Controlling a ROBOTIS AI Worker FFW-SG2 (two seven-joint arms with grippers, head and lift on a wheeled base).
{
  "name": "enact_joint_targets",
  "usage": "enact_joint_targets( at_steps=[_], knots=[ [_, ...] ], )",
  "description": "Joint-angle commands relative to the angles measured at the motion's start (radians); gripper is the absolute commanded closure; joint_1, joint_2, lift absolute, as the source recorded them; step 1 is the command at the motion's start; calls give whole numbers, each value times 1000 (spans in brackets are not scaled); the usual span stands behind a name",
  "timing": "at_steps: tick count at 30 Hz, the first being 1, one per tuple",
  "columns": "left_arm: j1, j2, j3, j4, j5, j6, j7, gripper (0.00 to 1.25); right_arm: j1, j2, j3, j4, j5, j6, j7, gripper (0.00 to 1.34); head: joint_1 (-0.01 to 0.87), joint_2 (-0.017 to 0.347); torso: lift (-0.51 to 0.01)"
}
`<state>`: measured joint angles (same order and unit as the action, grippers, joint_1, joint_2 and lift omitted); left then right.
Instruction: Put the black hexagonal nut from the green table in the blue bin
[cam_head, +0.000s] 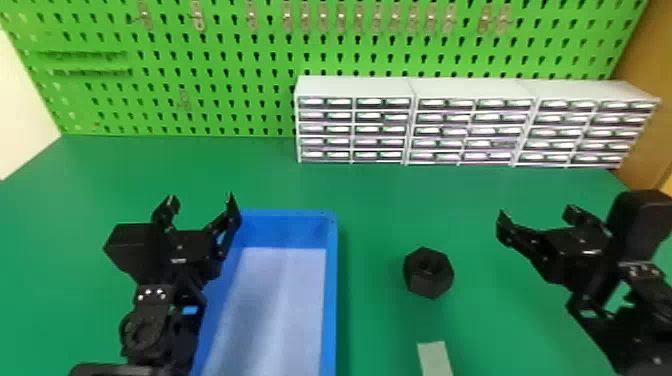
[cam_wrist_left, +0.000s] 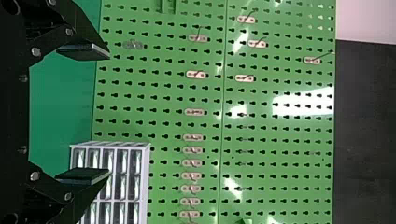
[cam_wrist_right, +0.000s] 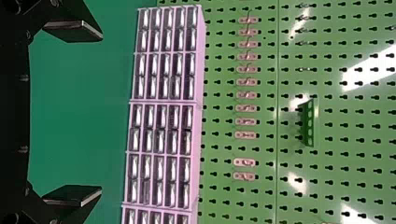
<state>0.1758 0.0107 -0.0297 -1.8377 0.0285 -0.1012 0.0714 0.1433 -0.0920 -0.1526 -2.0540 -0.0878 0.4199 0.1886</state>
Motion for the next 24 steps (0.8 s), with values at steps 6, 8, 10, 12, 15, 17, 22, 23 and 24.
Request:
enact_joint_targets(
  at_steps=[6,8,10,12,15,17,22,23,24],
  knots=[
    [8,0,2,-2,1,-8,21,369,2,-3,-8,-3,-7,5,0,145,657,57,-95],
    [11,0,2,-2,1,-9,25,369,2,-3,-8,-5,-9,7,0,144,657,57,-95],
    [13,0,2,-2,2,-12,25,369,2,-3,-10,-5,-10,7,0,142,657,57,-95],
    [14,0,1,-2,2,-14,25,369,2,-3,-15,-5,-10,7,0,142,657,57,-95],
    [19,0,-7,-2,-1,-23,50,369,2,-3,-21,-6,-12,8,0,142,657,57,-95],
    [22,0,-10,-2,-4,-29,64,369,2,-3,-22,-8,-13,10,0,142,657,57,-95],
    [25,0,-10,-2,-4,-32,76,369,-1,-11,-25,-14,-21,31,0,142,657,57,-95],
    [25,0,-10,-2,-4,-32,77,369,-2,-12,-25,-15,-24,37,0,140,657,57,-95],
    [25,0,-10,0,-4,-32,77,369,-5,-17,-24,-21,-30,53,0,142,657,57,-95]
  ],
)
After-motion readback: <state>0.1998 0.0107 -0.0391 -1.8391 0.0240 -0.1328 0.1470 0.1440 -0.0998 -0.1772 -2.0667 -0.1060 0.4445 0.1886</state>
